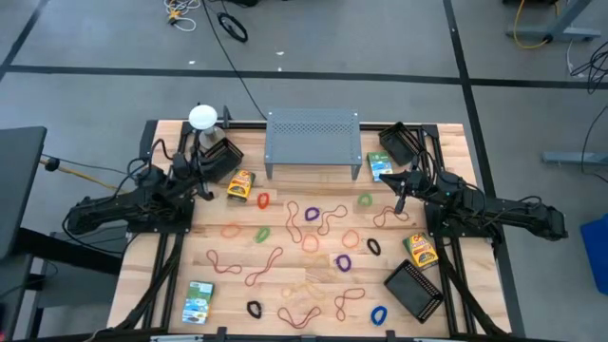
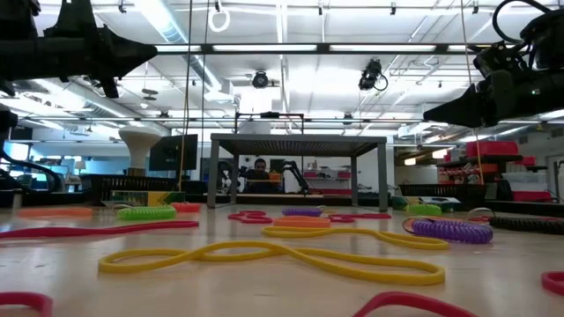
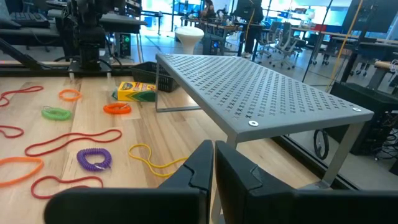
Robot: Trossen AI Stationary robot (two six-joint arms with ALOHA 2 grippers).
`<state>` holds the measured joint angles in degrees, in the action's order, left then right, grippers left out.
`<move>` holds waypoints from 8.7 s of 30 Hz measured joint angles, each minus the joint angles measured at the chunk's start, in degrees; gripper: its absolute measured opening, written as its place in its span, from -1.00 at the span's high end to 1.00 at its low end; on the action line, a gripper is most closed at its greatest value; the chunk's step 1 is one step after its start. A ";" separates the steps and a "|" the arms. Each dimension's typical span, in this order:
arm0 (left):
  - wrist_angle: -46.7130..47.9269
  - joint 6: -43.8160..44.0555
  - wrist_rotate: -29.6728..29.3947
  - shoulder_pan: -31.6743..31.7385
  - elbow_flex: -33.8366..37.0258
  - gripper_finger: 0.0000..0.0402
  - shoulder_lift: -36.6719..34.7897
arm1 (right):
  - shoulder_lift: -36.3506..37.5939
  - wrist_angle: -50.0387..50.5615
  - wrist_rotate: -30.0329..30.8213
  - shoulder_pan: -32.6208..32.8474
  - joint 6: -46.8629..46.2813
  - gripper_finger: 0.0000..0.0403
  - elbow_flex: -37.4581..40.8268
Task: Pick & Place Office Desk Supplies
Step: Put the black basket on the shelf
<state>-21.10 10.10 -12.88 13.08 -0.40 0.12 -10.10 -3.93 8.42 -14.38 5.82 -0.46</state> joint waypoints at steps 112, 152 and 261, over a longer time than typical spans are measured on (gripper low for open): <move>74.53 -13.10 -0.09 19.07 -45.46 0.93 67.07 | -0.01 0.01 -0.02 -0.01 0.00 0.86 0.01; 89.00 -45.20 1.42 17.76 -115.33 0.93 112.27 | -0.01 0.01 0.00 0.01 0.00 0.86 0.00; 9.76 -15.39 14.82 -4.99 -49.13 0.95 78.31 | -0.01 0.12 -0.01 0.01 0.00 0.86 0.00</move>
<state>-11.35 -5.29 1.94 8.10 -49.53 78.43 -10.11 -3.81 8.42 -14.37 5.82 -0.46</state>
